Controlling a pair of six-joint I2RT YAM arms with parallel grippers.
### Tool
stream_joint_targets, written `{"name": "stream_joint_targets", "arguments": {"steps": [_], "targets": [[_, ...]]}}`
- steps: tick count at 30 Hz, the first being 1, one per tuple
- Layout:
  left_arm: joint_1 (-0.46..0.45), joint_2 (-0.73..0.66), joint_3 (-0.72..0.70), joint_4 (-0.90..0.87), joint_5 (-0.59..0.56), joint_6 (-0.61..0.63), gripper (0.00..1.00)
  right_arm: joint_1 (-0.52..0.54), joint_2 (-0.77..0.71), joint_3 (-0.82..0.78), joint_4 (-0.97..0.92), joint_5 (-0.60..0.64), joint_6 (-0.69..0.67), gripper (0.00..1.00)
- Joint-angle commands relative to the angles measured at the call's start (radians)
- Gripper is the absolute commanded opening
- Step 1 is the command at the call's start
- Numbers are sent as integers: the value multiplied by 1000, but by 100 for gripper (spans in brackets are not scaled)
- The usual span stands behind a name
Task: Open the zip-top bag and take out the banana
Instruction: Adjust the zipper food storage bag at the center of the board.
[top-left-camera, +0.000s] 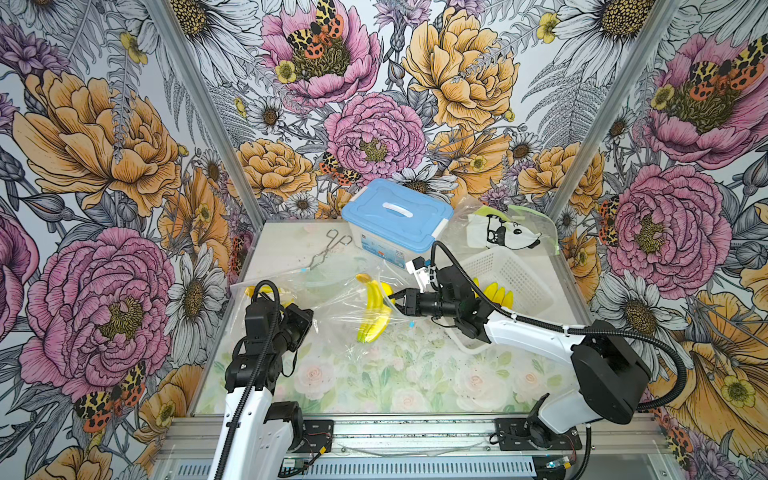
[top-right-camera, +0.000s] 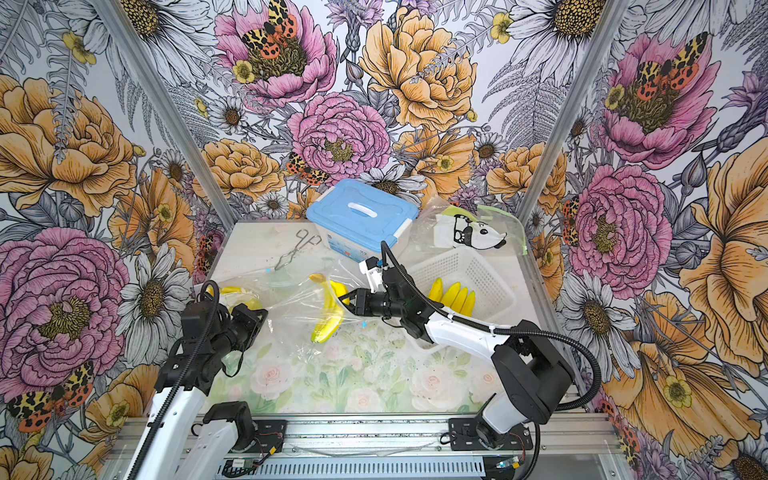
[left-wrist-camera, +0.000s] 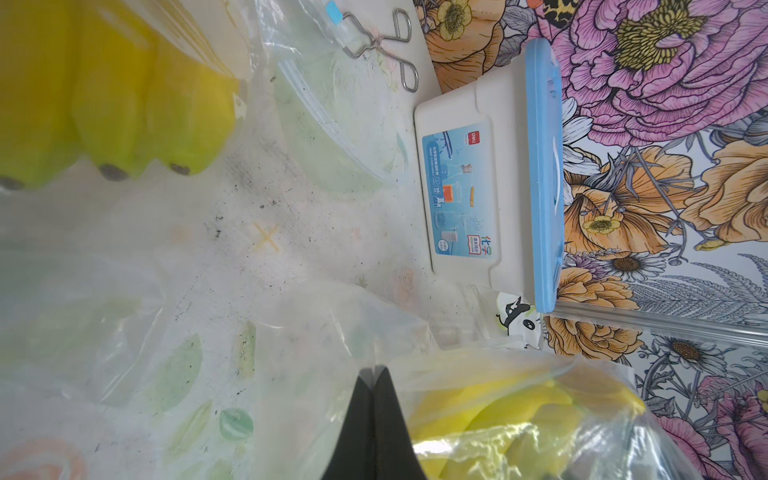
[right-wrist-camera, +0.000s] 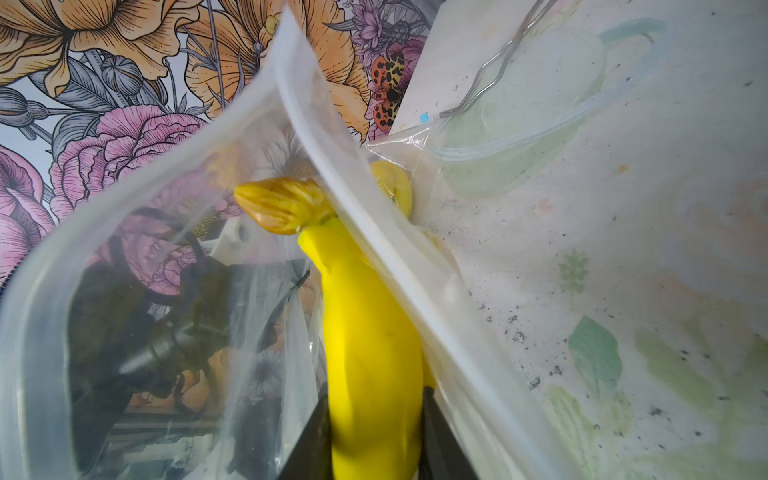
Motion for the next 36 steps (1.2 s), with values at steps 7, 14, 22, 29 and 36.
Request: {"name": "stream_joint_targets", "arguments": {"steps": [7,14,22,29,36], "targets": [[44,29,-5,147,43,68,62,-44,18,41,-138,-45,-82,30],[-65,98,67,133,94,240,86,1,111,95,-300,-54,-177,31],[-296,274,-34,300,20,237,86,63,209,123,-378,-24,-176,33],[-318,374,-74,410,29,254,78,107,218,152,-429,3,-179,48],[-328,445,-64,474,73,270,68,113,244,203,-465,27,-197,65]]}}
